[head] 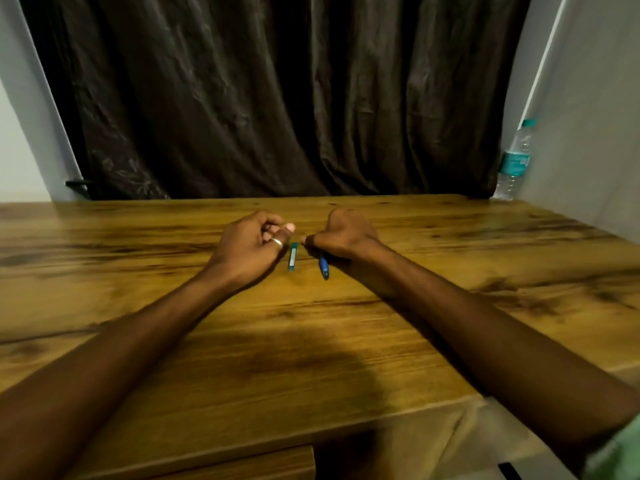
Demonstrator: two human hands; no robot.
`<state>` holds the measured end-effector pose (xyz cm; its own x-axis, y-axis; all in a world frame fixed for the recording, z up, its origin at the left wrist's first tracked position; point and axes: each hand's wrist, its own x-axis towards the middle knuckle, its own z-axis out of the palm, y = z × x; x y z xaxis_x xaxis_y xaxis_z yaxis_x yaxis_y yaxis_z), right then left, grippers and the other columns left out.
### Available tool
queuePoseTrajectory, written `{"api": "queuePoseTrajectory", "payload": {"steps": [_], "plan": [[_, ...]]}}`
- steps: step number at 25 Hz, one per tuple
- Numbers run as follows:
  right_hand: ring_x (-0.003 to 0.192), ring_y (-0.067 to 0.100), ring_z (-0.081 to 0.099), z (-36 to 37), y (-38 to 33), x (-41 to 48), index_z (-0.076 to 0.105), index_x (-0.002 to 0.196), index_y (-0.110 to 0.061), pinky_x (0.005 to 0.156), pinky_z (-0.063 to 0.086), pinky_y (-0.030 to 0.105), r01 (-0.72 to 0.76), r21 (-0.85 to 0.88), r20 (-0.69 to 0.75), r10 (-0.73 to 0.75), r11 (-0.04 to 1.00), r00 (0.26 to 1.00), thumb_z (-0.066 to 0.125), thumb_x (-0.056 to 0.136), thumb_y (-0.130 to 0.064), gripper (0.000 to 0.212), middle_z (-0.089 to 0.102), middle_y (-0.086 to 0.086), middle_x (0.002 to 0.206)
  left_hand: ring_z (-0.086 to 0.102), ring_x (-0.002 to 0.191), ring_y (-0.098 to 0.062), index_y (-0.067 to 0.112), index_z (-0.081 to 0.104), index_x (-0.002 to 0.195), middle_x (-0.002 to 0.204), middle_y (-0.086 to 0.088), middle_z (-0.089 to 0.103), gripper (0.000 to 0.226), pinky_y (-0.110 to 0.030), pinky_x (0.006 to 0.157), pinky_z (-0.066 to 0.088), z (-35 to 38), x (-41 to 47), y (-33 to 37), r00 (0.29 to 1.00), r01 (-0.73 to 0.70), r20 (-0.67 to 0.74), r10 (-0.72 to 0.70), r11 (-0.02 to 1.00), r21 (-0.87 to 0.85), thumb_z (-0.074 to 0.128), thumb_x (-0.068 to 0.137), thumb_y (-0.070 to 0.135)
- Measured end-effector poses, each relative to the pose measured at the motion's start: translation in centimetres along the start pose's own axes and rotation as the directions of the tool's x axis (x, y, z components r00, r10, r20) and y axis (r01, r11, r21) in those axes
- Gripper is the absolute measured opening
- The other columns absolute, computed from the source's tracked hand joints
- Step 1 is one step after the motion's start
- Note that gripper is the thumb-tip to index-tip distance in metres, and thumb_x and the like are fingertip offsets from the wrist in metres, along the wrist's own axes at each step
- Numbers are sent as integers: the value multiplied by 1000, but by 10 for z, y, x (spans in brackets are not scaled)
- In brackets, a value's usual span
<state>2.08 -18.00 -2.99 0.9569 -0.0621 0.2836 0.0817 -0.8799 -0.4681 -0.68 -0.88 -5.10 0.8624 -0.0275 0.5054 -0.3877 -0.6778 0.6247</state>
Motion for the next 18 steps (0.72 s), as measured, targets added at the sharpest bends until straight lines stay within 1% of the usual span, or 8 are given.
{"api": "queuePoseTrajectory", "payload": {"steps": [3, 5, 9, 12, 13, 15, 16, 18], "plan": [[67, 19, 68, 5, 1, 1, 71, 62, -15, 52, 51, 32, 37, -37, 16, -36, 999, 999, 81, 66, -33, 21, 67, 2, 62, 62, 82, 4, 24, 72, 108, 90, 18, 67, 19, -14, 64, 44, -2, -2, -2, 1000, 6, 0, -6, 997, -75, 63, 95, 36], [68, 20, 69, 6, 1, 1, 71, 63, -14, 56, 56, 36, 53, -34, 16, -52, 998, 998, 80, 64, -30, 18, 69, 3, 63, 64, 86, 2, 25, 73, 107, 92, 18, 69, 21, -22, 71, 52, -3, -1, -3, 1000, -3, 5, 4, 997, -78, 63, 94, 39], [52, 14, 67, 8, 3, 0, 67, 55, -13, 47, 55, 30, 27, 154, 8, -28, 988, 1000, 80, 64, -22, 18, 65, 1, 50, 69, 83, -10, 24, 76, 96, 87, 7, 75, 23, -36, 77, 58, -3, 0, -6, 1000, -10, 19, 12, 995, -100, 62, 94, 43], [64, 20, 77, 7, 4, 2, 69, 70, -6, 67, 65, 42, -150, 623, 124, 92, 768, 988, 80, 79, -16, 17, 74, 10, 64, 68, 80, -11, 23, 75, 87, 82, 4, 74, 25, -31, 73, 53, -6, 1, -8, 1000, -12, -1, 12, 989, -150, 63, 93, 44], [64, 17, 77, 3, 4, 2, 68, 76, -4, 66, 65, 39, -183, 695, 141, 118, 696, 983, 77, 84, -17, 17, 74, 11, 68, 69, 80, -10, 22, 76, 85, 81, 4, 75, 26, -30, 73, 53, -6, 1, -9, 1000, -6, -2, 6, 981, -194, 64, 92, 44], [57, 8, 70, -9, 2, 5, 67, 79, -5, 51, 55, 22, -150, 700, 87, 125, 698, 988, 69, 90, -18, 18, 70, 6, 67, 70, 80, -9, 19, 76, 82, 81, 3, 76, 27, -30, 77, 53, -9, 2, -11, 1000, 14, 2, -15, 957, -290, 66, 91, 43], [59, 11, 66, -13, 1, 5, 68, 81, -6, 48, 50, 21, -113, 722, 55, 106, 683, 993, 65, 91, -16, 15, 68, 6, 68, 69, 80, -8, 17, 76, 80, 82, 2, 76, 29, -31, 80, 52, -9, 2, -10, 1000, 30, 15, -27, 944, -329, 67, 91, 42], [67, 17, 64, -15, -2, 3, 71, 94, -6, 53, 53, 23, -109, 840, 91, 60, 531, 994, 59, 92, -8, 12, 68, 10, 79, 67, 81, 1, 14, 77, 82, 85, 1, 76, 32, -29, 80, 50, -11, 1, -8, 998, 52, 43, -39, 924, -378, 65, 92, 41]]}}
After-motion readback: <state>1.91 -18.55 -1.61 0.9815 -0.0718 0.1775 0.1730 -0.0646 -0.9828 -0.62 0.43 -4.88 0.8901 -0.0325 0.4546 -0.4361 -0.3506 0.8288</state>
